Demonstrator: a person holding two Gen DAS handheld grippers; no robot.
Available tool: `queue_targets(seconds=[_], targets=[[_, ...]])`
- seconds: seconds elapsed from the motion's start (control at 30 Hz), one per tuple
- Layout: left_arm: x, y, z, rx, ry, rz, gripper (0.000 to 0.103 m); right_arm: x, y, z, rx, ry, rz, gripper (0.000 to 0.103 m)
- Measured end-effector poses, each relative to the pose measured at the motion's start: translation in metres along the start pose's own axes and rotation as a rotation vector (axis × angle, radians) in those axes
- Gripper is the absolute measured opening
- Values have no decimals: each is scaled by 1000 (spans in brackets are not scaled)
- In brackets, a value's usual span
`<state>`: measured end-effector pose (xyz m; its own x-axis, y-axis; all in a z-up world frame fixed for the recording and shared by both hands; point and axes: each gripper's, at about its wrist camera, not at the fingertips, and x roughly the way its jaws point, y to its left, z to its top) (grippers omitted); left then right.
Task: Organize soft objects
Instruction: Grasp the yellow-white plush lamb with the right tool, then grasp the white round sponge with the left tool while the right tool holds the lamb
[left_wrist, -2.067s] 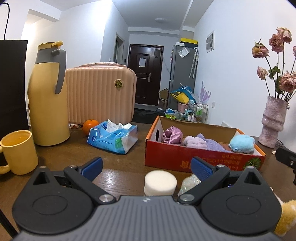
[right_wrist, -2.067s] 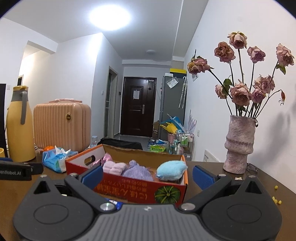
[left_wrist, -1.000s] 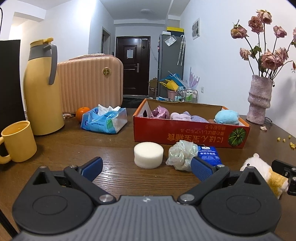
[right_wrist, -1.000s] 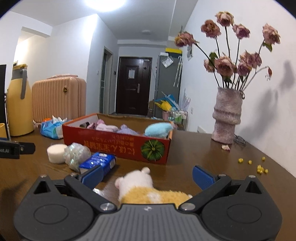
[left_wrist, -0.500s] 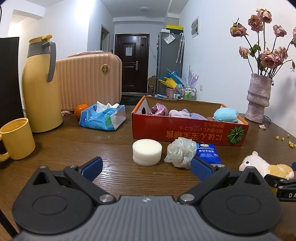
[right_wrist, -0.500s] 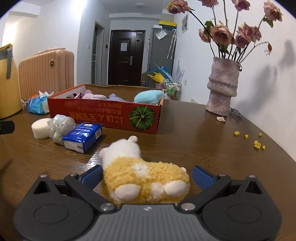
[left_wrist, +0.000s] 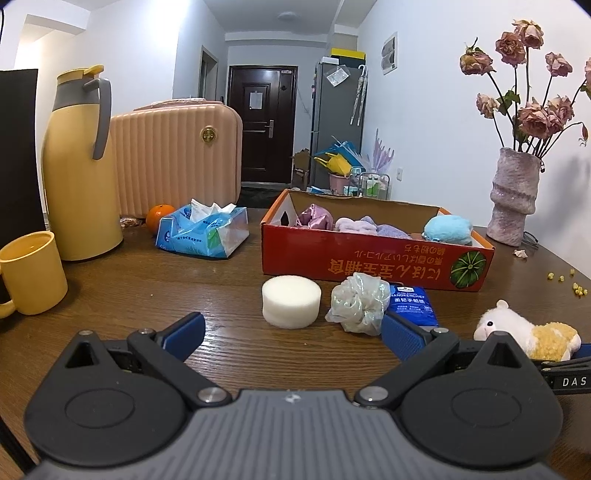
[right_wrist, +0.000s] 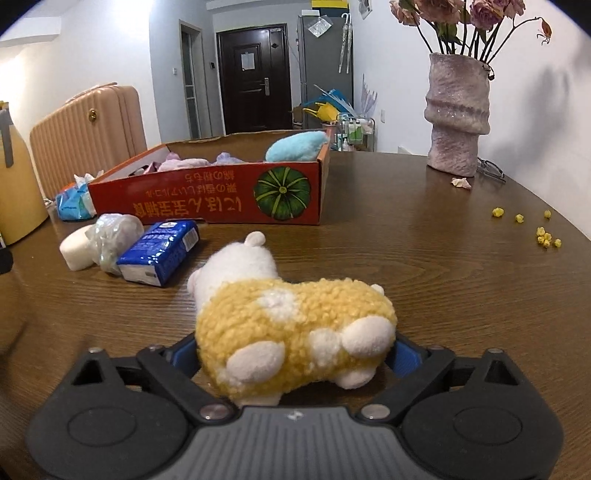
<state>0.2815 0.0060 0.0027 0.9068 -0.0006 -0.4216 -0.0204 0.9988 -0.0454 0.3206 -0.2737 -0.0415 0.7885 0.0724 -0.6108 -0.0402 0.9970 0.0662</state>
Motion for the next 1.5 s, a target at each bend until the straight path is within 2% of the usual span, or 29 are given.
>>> queue_targets(seconds=[0.2,0.4,0.67,0.9,1.13,1.3,1.5], targets=[[5,0,0,-2,19,1,103,-8,2,3,-3,-65,-8,92],[22,6,1,-24,75,12,103,-11,0,9,2,-137,-26,92],[52,19,4,-36,116,77,103,-1,-7,24,41,-200,-57,92],[73,22,8,-18,100,126,103,14,-10,36,69,-233,-98,92],[94,15,14,30,96,140,103,30,-10,51,90,-261,-126,92],[115,14,20,31,119,138,103,40,-9,59,101,-271,-135,92],[132,13,26,36,134,100,103,43,-9,62,107,-269,-128,92]])
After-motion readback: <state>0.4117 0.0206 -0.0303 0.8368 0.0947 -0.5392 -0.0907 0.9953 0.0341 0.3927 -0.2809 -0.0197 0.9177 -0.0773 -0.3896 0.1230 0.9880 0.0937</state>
